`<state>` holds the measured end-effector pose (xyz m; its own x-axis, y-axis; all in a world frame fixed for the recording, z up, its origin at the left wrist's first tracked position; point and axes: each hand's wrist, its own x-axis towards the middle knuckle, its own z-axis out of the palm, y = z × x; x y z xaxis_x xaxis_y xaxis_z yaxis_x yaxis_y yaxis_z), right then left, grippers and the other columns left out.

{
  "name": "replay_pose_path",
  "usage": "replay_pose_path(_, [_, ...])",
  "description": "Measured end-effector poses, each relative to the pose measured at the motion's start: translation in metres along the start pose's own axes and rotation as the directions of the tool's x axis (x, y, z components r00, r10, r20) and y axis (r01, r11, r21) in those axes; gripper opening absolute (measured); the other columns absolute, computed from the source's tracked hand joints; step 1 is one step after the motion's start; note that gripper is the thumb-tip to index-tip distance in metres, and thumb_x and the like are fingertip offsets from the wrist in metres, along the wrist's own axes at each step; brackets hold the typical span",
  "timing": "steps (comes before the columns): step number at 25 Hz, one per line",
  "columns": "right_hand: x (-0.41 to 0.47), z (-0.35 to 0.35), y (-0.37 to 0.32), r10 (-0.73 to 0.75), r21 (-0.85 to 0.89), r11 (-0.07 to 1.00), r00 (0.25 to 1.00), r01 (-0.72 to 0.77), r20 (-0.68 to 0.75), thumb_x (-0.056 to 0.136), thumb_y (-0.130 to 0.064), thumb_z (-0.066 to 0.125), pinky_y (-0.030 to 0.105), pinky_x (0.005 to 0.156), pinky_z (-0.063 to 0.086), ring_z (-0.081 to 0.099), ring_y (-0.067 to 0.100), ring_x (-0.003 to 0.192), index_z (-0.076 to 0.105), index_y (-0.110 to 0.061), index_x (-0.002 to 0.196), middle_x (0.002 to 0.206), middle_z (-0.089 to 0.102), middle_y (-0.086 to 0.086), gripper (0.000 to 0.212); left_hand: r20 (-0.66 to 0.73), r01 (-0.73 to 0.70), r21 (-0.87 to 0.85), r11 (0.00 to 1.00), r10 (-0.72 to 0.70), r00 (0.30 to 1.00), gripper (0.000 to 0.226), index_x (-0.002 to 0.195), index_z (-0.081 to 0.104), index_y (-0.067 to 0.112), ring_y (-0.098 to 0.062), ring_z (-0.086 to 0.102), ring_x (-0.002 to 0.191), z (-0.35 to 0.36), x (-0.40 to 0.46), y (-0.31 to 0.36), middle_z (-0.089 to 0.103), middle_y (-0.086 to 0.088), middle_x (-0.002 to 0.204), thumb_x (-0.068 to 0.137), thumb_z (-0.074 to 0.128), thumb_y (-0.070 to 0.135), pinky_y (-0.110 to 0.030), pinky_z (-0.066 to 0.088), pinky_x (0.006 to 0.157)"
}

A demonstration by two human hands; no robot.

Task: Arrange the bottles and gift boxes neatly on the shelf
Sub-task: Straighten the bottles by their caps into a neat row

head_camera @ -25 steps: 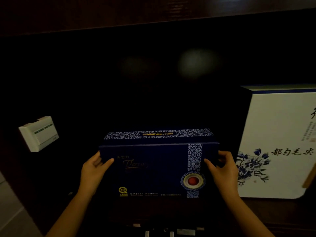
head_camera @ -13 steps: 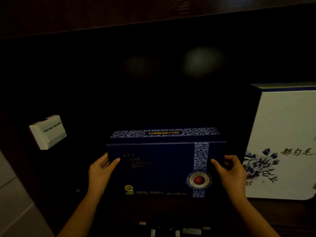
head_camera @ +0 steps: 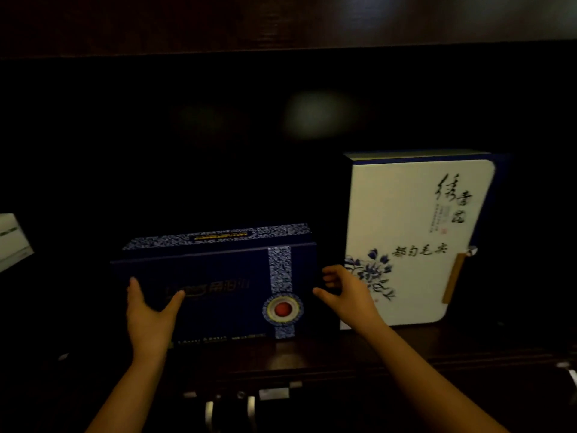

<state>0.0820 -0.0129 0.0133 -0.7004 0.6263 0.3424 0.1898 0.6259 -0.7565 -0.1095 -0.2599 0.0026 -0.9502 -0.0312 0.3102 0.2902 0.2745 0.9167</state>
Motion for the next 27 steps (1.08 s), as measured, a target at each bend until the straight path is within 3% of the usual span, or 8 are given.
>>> replay_pose_path(3, [-0.023,-0.046,0.012,-0.07,-0.065,0.995,0.995,0.074,0.065,0.08,-0.034,0.068,0.038,0.092,0.049,0.057,0.021,0.108,0.049,-0.017,0.124,0.122,0.06,0.007,0.051,0.129,-0.094,0.075,0.993,0.084,0.988,0.088,0.147,0.016,0.021,-0.032,0.022,0.141,0.02,-0.052,0.035,0.02,-0.013,0.155,0.078,0.07,0.026,-0.052,0.027,0.113])
replay_pose_path(5, [-0.04,-0.084,0.027,-0.109,-0.119,0.985,0.984,0.127,0.144,0.081,-0.037,0.066,0.04,0.095,0.048,0.055,0.021,0.112,0.046,-0.019,0.127,0.128,0.056,0.005,0.053,0.315,-0.177,0.175,0.969,0.116,0.942,0.083,0.145,0.023,0.022,-0.031,0.023,0.141,0.031,-0.09,0.059,0.022,-0.01,0.155,0.077,0.07,0.033,-0.05,0.028,0.112])
replay_pose_path(8, [-0.071,-0.149,0.054,-0.127,-0.294,0.939,0.976,0.176,0.178,0.081,-0.044,0.063,0.04,0.093,0.049,0.053,0.02,0.114,0.042,-0.025,0.129,0.129,0.054,0.002,0.055,0.643,-0.241,0.289,0.926,-0.001,0.766,0.079,0.141,0.031,0.025,-0.032,0.039,0.132,0.058,-0.152,0.096,0.037,-0.008,0.149,0.075,0.07,0.042,-0.043,0.039,0.101])
replay_pose_path(10, [-0.099,-0.197,0.077,-0.114,-0.383,0.911,0.987,0.15,0.116,0.079,-0.045,0.064,0.042,0.091,0.05,0.054,0.021,0.113,0.043,-0.026,0.128,0.128,0.054,0.002,0.056,0.749,-0.324,0.319,0.891,-0.028,0.662,0.083,0.143,0.026,0.029,-0.03,0.041,0.131,0.084,-0.202,0.122,0.035,-0.005,0.15,0.074,0.069,0.047,-0.042,0.041,0.101])
replay_pose_path(13, [-0.14,-0.273,0.118,-0.055,-0.407,0.91,0.996,0.078,0.068,0.079,-0.044,0.064,0.039,0.091,0.05,0.053,0.019,0.114,0.042,-0.026,0.129,0.13,0.053,0.002,0.058,0.806,-0.402,0.279,0.872,0.016,0.592,0.084,0.143,0.028,0.03,-0.027,0.042,0.131,0.128,-0.285,0.159,0.038,-0.003,0.148,0.072,0.068,0.051,-0.039,0.039,0.106])
replay_pose_path(18, [-0.198,-0.388,0.177,0.046,-0.429,0.902,0.999,-0.046,-0.01,0.08,-0.043,0.063,0.037,0.092,0.049,0.052,0.02,0.117,0.039,-0.024,0.133,0.134,0.05,0.005,0.061,0.946,-0.469,0.099,0.878,0.064,0.319,0.076,0.141,0.031,0.028,-0.02,0.044,0.13,0.204,-0.402,0.215,0.043,-0.004,0.145,0.077,0.065,0.049,-0.032,0.039,0.106])
replay_pose_path(20, [-0.212,-0.422,0.198,0.075,-0.43,0.899,0.996,-0.088,-0.046,0.08,-0.043,0.062,0.036,0.093,0.048,0.052,0.02,0.117,0.038,-0.026,0.134,0.135,0.05,0.005,0.063,0.963,-0.497,0.043,0.867,0.096,0.251,0.069,0.14,0.033,0.027,-0.016,0.047,0.127,0.232,-0.437,0.237,0.047,-0.004,0.141,0.08,0.063,0.045,-0.024,0.039,0.101])
replay_pose_path(27, [-0.208,-0.501,0.272,0.172,-0.435,0.878,0.98,-0.2,-0.104,0.081,-0.042,0.06,0.032,0.09,0.048,0.053,0.019,0.115,0.032,-0.03,0.137,0.134,0.05,0.005,0.063,0.963,-0.532,-0.04,0.846,0.175,0.204,0.062,0.137,0.039,0.025,-0.01,0.058,0.107,0.335,-0.494,0.294,0.053,-0.004,0.134,0.081,0.064,0.037,-0.018,0.045,0.088])
